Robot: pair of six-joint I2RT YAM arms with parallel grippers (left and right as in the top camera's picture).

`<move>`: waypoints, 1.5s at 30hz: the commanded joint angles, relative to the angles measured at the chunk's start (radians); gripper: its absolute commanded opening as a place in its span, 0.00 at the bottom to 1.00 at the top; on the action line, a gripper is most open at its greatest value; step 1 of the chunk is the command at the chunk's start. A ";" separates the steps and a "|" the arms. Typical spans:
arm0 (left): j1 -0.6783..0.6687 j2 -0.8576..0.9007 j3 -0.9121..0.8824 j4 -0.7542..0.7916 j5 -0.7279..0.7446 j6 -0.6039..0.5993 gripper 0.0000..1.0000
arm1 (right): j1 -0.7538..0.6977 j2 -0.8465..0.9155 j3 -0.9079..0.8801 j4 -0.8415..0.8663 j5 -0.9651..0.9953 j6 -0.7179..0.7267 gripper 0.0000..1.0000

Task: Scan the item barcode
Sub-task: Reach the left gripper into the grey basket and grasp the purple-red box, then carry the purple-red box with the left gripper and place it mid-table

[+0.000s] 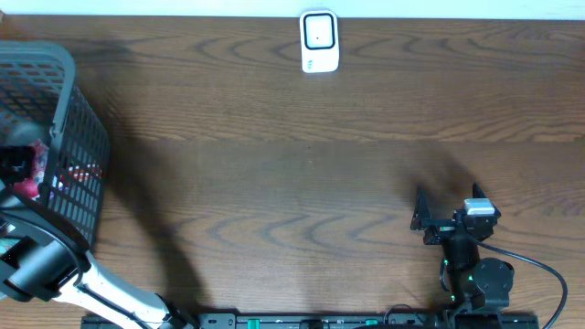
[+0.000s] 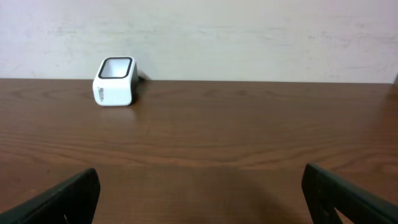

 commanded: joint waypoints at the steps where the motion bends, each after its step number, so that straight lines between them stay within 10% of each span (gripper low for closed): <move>1: -0.001 0.005 -0.066 0.080 0.024 0.083 0.98 | 0.007 -0.006 -0.001 -0.004 0.008 0.011 0.99; 11: -0.003 0.005 -0.288 0.455 0.316 0.257 0.98 | 0.007 -0.006 -0.001 -0.004 0.008 0.011 0.99; 20: -0.002 0.003 -0.326 0.540 0.327 0.257 0.07 | 0.007 -0.006 -0.001 -0.004 0.008 0.011 0.99; 33: 0.069 -0.360 -0.291 0.571 0.526 0.179 0.07 | 0.007 -0.006 -0.001 -0.004 0.008 0.011 0.99; 45: 0.039 -0.764 -0.291 0.684 0.885 -0.384 0.07 | 0.007 -0.006 -0.001 -0.004 0.008 0.011 0.99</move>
